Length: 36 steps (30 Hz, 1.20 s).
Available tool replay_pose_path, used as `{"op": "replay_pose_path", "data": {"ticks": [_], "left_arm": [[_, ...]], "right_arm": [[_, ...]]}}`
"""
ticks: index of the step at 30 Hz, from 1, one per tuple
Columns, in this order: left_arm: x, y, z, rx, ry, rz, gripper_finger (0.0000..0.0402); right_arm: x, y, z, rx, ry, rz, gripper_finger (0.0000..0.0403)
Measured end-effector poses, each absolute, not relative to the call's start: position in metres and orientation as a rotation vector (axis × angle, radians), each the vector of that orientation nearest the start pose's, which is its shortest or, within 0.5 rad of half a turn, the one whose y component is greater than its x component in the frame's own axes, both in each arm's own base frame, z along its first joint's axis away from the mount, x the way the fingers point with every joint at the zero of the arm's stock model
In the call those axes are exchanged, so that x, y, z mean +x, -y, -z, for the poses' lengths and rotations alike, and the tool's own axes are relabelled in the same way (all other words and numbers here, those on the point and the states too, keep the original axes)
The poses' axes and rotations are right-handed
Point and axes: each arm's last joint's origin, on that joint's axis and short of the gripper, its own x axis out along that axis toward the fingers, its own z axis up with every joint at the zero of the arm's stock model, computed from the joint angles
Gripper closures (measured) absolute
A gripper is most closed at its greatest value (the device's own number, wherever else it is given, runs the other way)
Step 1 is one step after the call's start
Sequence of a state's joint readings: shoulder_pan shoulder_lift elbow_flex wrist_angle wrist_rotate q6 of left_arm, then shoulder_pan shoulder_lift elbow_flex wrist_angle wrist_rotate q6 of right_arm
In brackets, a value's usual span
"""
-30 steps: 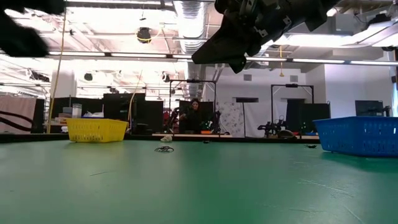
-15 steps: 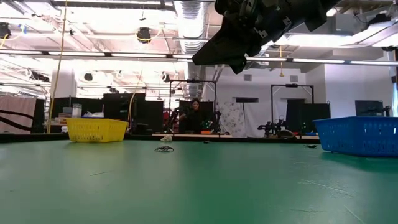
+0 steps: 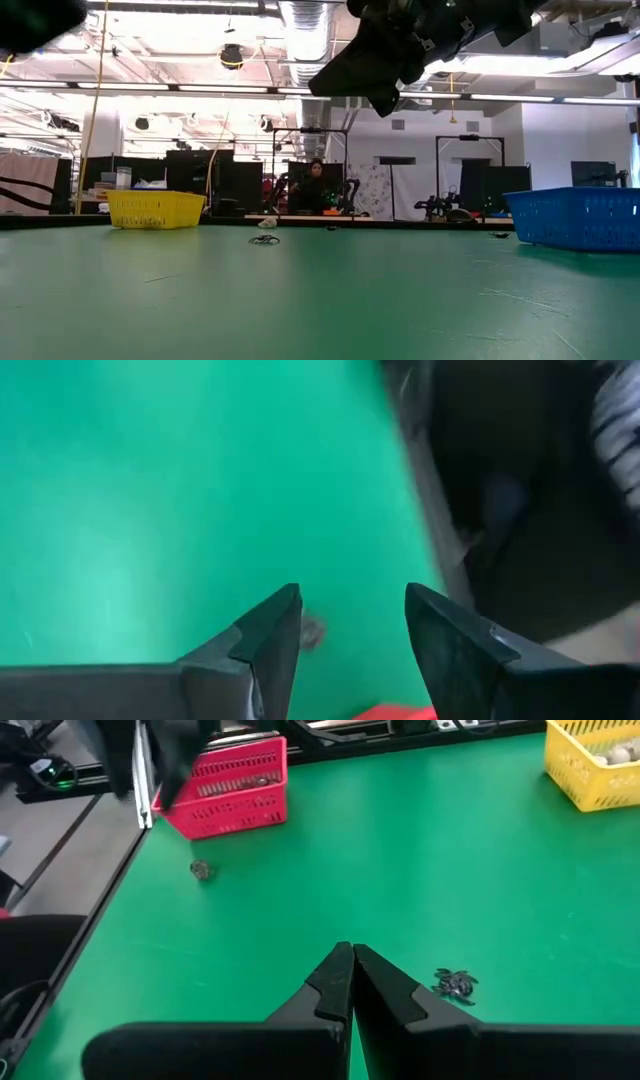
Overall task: Sort Halloween decoration
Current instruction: Put the black skull toy into the red bin
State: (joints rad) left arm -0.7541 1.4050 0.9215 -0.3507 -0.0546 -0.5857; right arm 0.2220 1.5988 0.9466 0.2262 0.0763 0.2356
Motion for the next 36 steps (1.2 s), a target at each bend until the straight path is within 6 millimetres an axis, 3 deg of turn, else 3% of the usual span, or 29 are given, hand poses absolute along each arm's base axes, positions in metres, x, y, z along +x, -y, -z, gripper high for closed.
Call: {"op": "replay_pose_path", "data": {"ticks": [4,7,15,24,36], "left_arm": [[0.223,0.201,-0.196,-0.131,-1.075,0.425,0.0236],[0.233,0.206,-0.182,-0.102,-1.144,0.433,0.0237],[0.250,0.220,-0.171,0.045,-1.263,0.434,0.0237],[0.249,0.218,-0.164,0.117,-1.309,0.451,0.0237],[0.256,0.219,-0.145,0.115,-1.391,0.531,0.0237]], "right_arm": [[0.338,-0.077,-0.226,0.170,-0.437,-0.099,0.0362],[0.337,-0.081,-0.226,0.167,-0.438,-0.111,0.0362],[0.336,-0.084,-0.226,0.154,-0.438,-0.123,0.0362],[0.336,-0.084,-0.227,0.151,-0.438,-0.123,0.0362],[0.336,-0.084,-0.227,0.151,-0.436,-0.122,0.0362]]}}
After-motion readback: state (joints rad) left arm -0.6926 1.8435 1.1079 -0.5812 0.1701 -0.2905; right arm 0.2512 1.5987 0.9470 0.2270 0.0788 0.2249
